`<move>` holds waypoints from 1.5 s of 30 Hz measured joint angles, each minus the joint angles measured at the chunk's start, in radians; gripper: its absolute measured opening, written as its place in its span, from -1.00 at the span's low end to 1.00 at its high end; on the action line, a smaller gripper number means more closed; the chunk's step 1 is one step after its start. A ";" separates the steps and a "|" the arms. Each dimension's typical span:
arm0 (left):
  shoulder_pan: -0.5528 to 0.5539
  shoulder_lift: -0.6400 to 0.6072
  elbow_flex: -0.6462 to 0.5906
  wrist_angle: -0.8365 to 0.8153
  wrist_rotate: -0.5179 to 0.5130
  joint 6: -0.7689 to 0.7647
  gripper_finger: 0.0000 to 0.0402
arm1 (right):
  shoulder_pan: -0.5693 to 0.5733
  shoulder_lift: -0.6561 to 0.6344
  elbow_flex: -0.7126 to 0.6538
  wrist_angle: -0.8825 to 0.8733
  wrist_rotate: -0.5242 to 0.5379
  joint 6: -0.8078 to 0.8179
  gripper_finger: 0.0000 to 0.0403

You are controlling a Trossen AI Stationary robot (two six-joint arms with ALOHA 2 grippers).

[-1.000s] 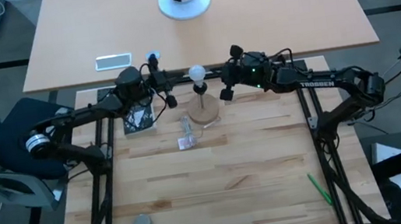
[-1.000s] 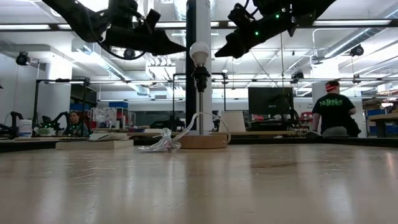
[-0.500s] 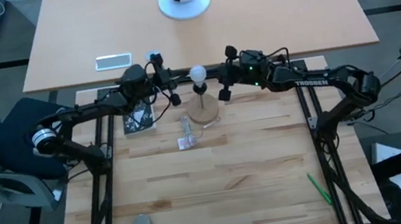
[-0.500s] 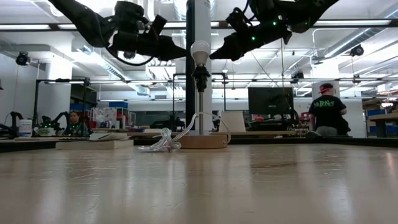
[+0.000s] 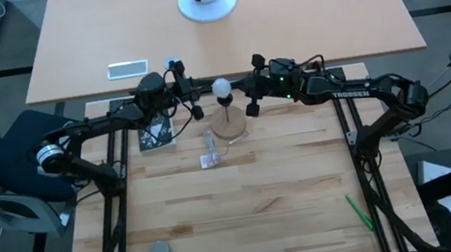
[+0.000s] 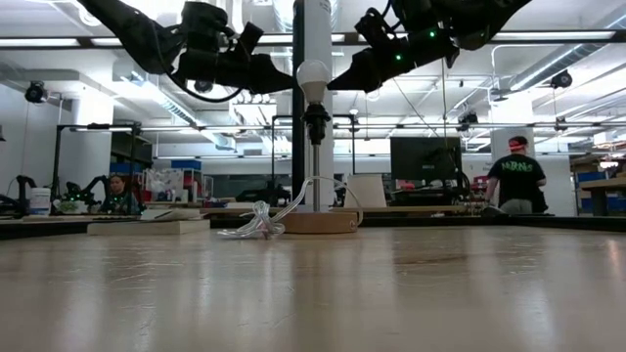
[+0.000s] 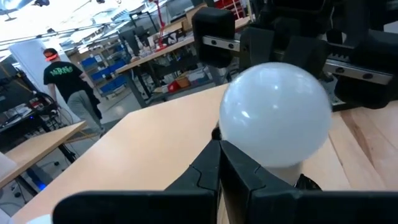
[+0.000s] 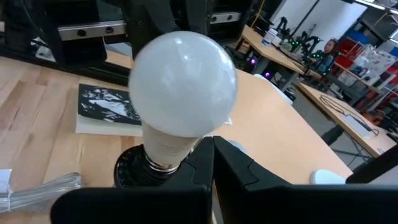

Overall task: Screw lightbulb
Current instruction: Insert the lightbulb into the black lamp

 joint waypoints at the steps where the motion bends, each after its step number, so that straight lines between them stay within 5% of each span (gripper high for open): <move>1: 0.000 0.000 0.000 0.002 0.000 0.001 -1.00 | 0.000 0.000 0.000 0.000 0.002 0.007 -1.00; 12: 0.000 -0.078 -0.002 -0.165 -0.072 0.003 -1.00 | 0.000 -0.022 0.000 -0.052 0.107 0.014 -1.00; 18: -0.002 -0.129 -0.002 -0.244 0.236 0.026 -1.00 | 0.003 -0.035 0.000 -0.040 0.050 -0.007 -1.00; 45: 0.000 -0.066 0.002 -0.123 0.115 -0.017 -1.00 | 0.034 -0.036 0.000 -0.023 0.027 -0.006 -1.00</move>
